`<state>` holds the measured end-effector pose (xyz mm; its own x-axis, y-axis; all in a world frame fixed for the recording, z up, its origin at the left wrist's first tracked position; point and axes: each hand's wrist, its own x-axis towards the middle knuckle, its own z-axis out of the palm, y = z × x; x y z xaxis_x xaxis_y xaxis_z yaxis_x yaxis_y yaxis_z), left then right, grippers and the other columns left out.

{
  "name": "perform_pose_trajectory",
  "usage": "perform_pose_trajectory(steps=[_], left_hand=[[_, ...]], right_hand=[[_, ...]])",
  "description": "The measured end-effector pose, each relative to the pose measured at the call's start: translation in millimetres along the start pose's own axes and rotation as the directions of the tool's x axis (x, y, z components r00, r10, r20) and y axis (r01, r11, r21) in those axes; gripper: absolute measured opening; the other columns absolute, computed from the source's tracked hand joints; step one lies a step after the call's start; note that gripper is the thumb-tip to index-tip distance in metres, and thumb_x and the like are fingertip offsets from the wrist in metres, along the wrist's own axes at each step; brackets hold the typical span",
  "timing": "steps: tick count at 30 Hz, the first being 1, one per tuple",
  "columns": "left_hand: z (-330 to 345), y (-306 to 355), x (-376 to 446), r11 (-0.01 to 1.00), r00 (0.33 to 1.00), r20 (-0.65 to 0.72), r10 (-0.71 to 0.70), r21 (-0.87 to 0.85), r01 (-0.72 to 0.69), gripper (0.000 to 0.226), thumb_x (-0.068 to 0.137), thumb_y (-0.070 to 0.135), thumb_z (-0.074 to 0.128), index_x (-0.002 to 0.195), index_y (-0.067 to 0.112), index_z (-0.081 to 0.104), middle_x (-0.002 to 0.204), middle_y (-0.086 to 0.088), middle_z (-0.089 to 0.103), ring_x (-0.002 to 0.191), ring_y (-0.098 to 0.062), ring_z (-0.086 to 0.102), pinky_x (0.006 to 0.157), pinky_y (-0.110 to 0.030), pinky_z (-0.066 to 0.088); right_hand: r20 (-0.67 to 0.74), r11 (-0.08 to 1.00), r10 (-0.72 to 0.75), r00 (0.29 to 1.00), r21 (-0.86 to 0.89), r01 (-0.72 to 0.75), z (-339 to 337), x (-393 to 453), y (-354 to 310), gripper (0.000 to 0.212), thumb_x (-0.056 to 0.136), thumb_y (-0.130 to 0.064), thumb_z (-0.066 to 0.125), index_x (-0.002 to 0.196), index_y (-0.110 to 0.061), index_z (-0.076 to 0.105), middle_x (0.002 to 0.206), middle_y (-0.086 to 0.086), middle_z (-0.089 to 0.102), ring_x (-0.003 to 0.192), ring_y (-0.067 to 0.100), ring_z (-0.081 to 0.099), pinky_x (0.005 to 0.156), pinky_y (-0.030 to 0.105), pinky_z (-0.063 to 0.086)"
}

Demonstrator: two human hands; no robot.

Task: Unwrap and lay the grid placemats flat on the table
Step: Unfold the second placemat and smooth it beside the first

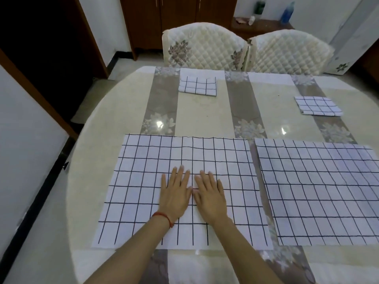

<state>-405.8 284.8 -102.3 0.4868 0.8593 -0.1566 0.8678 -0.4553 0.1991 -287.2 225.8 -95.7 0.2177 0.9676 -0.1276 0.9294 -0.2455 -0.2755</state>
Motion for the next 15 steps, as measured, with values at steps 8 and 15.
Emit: perform_pose_trajectory(steps=[8,15], left_hand=[[9.3,-5.0,-2.4,0.999,0.998,-0.059,0.004,0.032,-0.002,0.062,0.095,0.049,0.004,0.141,0.018,0.032,0.148,-0.003,0.038,0.136,-0.024,0.037,0.11,-0.045,0.003],[15.3,-5.0,0.1,0.999,0.996,-0.088,-0.006,0.04,0.01,0.061,0.094,0.049,0.003,0.142,0.019,0.026,0.148,-0.005,0.037,0.138,-0.02,0.019,0.11,-0.047,0.005]], right_hand=[[-0.079,0.871,0.487,0.87,0.121,-0.477,-22.3,12.0,65.4,0.064,0.091,-0.049,0.011,0.147,-0.019,0.011,0.158,0.006,0.003,0.145,0.023,-0.005,0.117,0.047,-0.004],[0.034,0.984,-0.176,0.984,0.02,0.175,-20.1,87.3,2.1,0.074,0.083,-0.061,-0.004,0.147,-0.026,0.011,0.158,-0.005,0.001,0.144,0.013,-0.007,0.117,0.04,-0.008]])
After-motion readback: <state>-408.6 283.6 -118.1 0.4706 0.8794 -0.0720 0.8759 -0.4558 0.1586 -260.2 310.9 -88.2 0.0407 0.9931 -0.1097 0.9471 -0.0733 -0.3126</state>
